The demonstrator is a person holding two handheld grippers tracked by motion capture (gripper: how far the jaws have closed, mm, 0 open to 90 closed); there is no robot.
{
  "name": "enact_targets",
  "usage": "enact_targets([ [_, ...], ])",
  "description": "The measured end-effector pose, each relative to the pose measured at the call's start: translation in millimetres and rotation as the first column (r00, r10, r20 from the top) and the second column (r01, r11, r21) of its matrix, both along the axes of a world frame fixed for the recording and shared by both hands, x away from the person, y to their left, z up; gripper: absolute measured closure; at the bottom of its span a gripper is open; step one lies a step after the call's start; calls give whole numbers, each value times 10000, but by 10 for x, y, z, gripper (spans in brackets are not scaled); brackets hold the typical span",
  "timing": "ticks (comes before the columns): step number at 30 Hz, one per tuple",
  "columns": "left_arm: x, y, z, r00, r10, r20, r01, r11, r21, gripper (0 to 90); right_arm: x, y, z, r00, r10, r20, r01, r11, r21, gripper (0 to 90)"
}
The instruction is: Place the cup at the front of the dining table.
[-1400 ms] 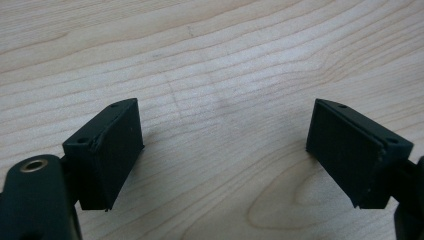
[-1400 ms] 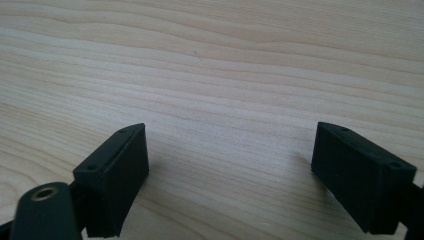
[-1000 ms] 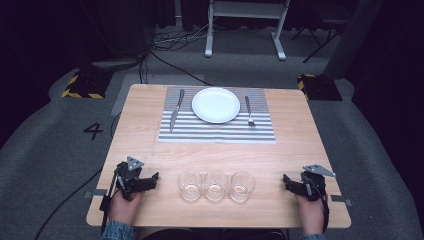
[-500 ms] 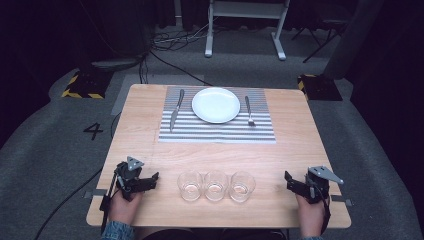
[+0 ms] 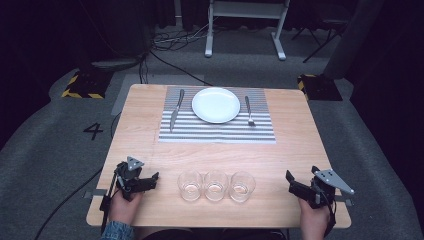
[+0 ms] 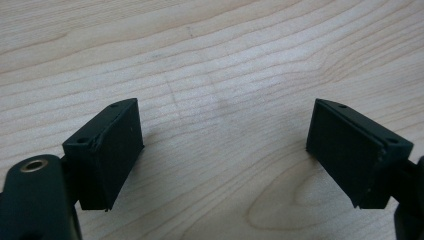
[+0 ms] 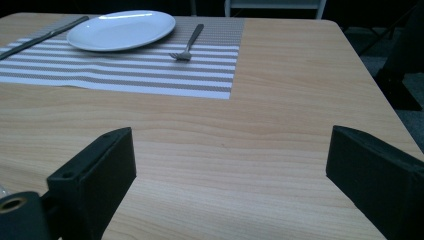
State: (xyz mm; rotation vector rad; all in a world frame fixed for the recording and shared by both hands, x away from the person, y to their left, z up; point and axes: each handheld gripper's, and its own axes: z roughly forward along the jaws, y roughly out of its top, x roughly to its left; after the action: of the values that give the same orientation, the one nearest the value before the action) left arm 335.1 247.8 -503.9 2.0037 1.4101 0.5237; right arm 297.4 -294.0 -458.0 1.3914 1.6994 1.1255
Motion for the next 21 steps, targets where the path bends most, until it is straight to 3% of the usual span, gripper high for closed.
enact_targets([
  [11,0,1,1,10000,12,21,-13,10000,31,151,-66,114,109,9971,750,123,-752,9969,222,62],
  [16,0,1,1,10000,9,20,-9,10000,29,151,-140,236,232,9893,1408,382,-1417,9896,226,61],
  [21,0,1,1,10000,10,21,-10,10000,35,151,-164,342,277,9800,1979,190,-1984,9798,254,1],
])
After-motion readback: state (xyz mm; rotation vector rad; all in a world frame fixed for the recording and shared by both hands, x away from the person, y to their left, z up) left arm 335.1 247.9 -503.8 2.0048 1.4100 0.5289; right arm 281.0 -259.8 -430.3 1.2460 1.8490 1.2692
